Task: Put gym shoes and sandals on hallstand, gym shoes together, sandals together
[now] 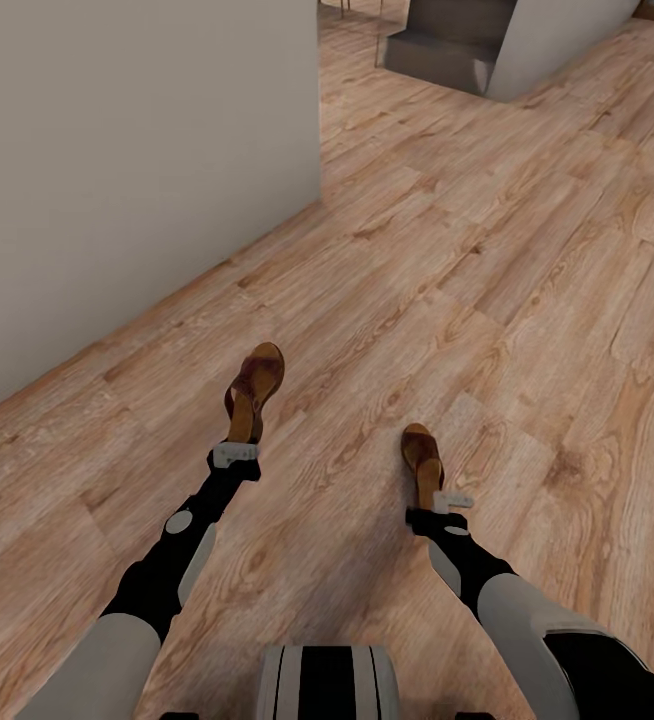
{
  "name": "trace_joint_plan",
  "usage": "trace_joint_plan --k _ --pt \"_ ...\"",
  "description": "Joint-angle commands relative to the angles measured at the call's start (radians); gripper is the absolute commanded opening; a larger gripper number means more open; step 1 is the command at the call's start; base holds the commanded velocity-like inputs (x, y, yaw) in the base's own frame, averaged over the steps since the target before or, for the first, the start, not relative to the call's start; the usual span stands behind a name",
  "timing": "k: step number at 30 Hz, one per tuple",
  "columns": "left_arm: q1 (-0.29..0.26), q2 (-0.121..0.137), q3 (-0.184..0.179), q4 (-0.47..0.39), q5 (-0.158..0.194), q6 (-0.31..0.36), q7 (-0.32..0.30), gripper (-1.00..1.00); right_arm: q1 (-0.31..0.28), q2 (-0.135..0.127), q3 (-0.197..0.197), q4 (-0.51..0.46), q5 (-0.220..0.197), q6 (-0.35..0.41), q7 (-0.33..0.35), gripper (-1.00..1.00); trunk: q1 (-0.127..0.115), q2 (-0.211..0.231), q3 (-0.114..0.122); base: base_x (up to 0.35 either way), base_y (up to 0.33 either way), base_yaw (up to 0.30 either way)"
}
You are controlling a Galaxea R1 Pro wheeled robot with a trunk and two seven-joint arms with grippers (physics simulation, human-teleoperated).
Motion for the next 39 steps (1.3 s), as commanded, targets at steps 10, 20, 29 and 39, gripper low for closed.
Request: trace_joint_plan --k 10,20,29,39 --pt "0.000 0.000 0.000 0.000 0.005 -0.001 -0.004 -1.00 0.000 0.000 -0.001 -0.001 -0.006 0.000 -0.003 1.00 0.003 -0.002 -0.040 0.000 0.000 -0.063" --pt "0.000 0.000 0.000 0.000 0.005 -0.001 -0.004 -1.00 0.000 0.000 -0.001 -0.001 -0.006 0.000 -0.004 1.00 0.003 -0.002 -0.043 0.000 0.000 -0.016" --pt "0.000 0.000 -0.001 0.000 0.005 -0.001 -0.004 -1.00 0.000 0.000 -0.001 0.000 -0.006 0.000 -0.003 1.00 0.003 -0.002 -0.043 0.019 0.000 0.000" --pt "0.000 0.000 -0.001 0.000 0.005 -0.001 -0.004 -1.00 0.000 0.000 -0.001 0.000 -0.006 0.000 -0.004 1.00 0.003 -0.002 -0.043 0.031 0.004 0.000"
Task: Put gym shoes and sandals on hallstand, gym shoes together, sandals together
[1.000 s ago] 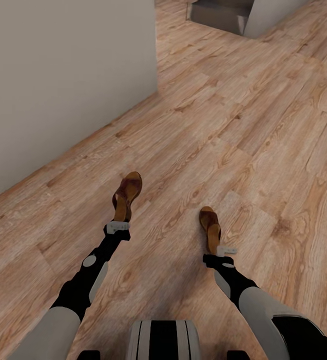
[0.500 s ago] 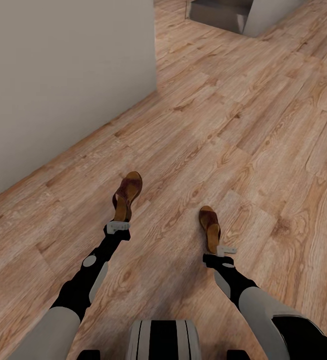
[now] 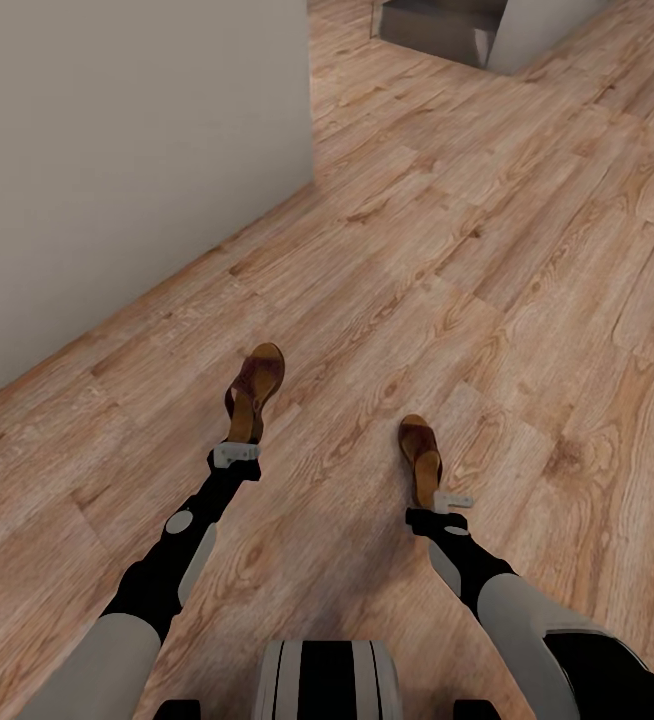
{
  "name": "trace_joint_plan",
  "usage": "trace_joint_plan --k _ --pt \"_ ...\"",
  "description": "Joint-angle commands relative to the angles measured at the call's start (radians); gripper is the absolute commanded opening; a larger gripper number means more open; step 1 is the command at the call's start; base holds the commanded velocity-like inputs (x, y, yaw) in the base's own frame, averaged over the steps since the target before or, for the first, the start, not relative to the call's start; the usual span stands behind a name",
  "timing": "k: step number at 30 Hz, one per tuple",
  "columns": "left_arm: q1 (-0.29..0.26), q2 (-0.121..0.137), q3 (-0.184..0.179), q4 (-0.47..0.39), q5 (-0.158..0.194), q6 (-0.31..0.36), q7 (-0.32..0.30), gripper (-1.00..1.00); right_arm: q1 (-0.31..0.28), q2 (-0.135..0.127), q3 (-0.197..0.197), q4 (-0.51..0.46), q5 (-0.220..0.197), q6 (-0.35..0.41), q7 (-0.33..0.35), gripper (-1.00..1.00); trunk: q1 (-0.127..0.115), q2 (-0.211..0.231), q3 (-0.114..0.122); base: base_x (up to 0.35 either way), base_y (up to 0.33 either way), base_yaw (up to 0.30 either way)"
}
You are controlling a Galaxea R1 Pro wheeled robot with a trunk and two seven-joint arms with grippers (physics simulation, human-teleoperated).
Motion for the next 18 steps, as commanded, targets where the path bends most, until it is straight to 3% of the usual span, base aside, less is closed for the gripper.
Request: trace_joint_plan --k 1,18 --pt "0.000 0.000 0.000 0.001 0.004 -0.001 -0.004 -1.00 0.000 0.000 -0.001 -0.001 -0.006 0.000 -0.002 1.00 0.000 0.000 0.000 0.001 0.000 0.000" --pt "0.000 0.000 0.000 0.002 0.004 -0.002 -0.004 -1.00 0.000 0.000 -0.001 -0.001 -0.006 0.000 -0.002 1.00 0.000 0.000 -0.004 0.004 0.000 0.000"
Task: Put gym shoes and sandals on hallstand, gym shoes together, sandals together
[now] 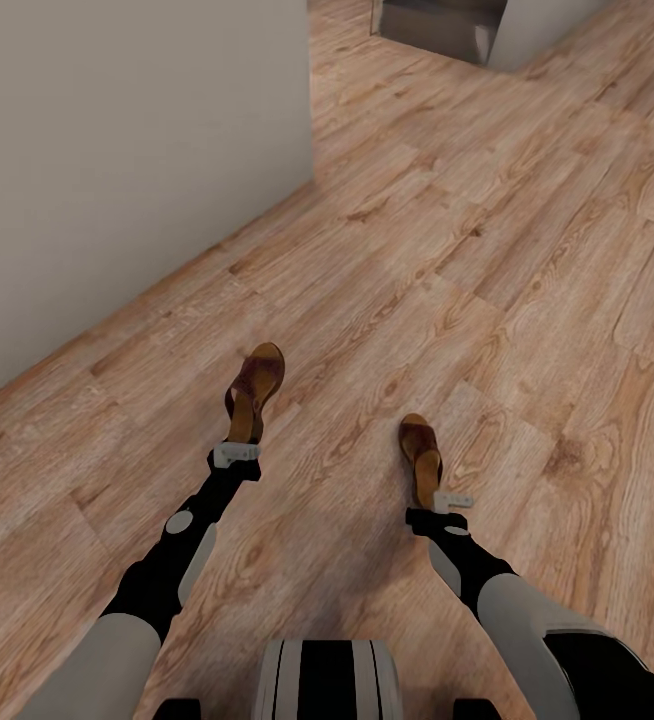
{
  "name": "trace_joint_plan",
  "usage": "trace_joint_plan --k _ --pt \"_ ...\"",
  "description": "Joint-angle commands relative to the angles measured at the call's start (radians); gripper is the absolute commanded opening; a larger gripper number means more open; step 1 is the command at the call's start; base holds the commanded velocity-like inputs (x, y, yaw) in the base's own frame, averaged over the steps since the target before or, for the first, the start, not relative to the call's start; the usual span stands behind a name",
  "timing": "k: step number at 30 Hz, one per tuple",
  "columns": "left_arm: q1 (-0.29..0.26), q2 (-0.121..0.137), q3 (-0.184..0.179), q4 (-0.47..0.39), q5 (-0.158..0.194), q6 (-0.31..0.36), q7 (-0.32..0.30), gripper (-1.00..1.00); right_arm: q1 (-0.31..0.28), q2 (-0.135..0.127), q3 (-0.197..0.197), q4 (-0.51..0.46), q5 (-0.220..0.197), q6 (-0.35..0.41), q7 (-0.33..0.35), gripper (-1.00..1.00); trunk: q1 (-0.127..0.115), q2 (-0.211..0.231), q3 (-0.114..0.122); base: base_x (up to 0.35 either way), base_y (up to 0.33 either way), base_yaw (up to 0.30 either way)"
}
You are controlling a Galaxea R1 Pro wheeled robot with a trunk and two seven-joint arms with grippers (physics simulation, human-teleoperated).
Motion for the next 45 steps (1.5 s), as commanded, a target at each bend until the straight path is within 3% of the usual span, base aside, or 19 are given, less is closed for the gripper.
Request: trace_joint_plan --k 1,45 --pt "0.000 0.000 0.000 0.001 0.005 -0.001 -0.004 -1.00 0.000 0.000 -0.001 -0.001 -0.006 0.000 -0.002 1.00 0.000 0.000 -0.004 0.000 0.000 0.000" --pt "0.000 0.000 0.000 0.001 0.005 -0.002 -0.005 -1.00 0.000 0.000 -0.001 -0.001 -0.005 0.000 -0.002 1.00 0.001 -0.001 -0.008 0.027 0.000 0.000"
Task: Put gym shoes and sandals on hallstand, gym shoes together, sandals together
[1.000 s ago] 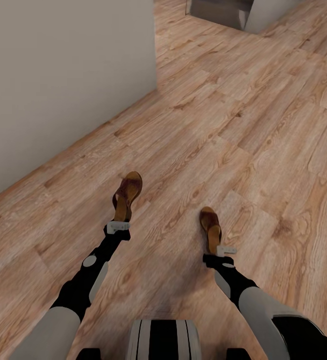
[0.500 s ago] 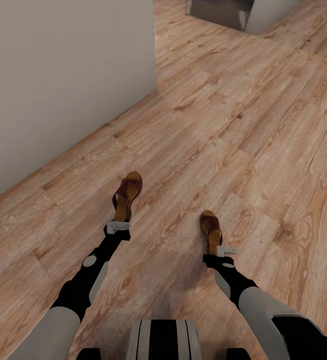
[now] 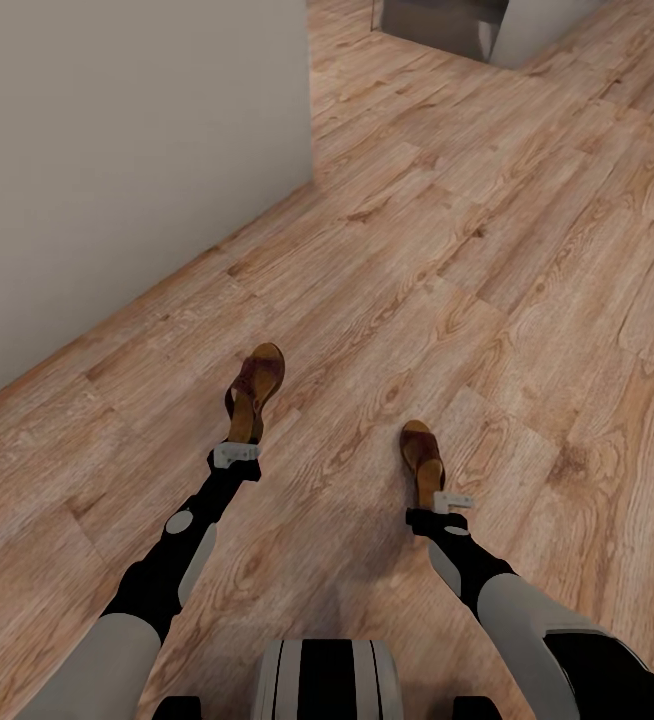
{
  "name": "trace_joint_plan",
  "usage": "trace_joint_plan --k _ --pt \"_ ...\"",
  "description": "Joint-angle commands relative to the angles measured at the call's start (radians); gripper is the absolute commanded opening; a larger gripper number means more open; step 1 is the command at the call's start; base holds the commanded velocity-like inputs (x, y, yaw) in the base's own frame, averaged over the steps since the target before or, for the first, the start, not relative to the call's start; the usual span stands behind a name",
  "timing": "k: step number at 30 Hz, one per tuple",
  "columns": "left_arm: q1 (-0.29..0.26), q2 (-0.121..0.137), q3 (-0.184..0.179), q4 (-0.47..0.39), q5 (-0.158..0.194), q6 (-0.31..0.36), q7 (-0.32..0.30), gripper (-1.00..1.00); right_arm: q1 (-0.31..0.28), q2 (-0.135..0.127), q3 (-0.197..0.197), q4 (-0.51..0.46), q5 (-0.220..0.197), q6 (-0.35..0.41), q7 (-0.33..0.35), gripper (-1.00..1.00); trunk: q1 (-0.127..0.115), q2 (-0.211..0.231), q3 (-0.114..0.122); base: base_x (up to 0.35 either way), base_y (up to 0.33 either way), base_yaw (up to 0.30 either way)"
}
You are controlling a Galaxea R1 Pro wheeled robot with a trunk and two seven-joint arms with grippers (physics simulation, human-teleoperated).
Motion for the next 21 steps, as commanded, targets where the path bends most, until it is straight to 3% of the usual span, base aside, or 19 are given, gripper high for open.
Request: trace_joint_plan --k 1,21 --pt "0.000 0.000 0.000 0.001 0.004 -0.001 -0.004 -1.00 0.000 0.000 -0.001 -0.001 -0.005 0.000 -0.002 -1.00 0.000 0.000 0.000 0.000 0.000 0.000" --pt "0.000 0.000 0.000 -0.001 0.004 -0.001 -0.004 -1.00 0.000 0.000 -0.001 -0.001 -0.006 0.000 -0.002 -1.00 0.000 0.000 0.000 0.000 0.000 0.000"
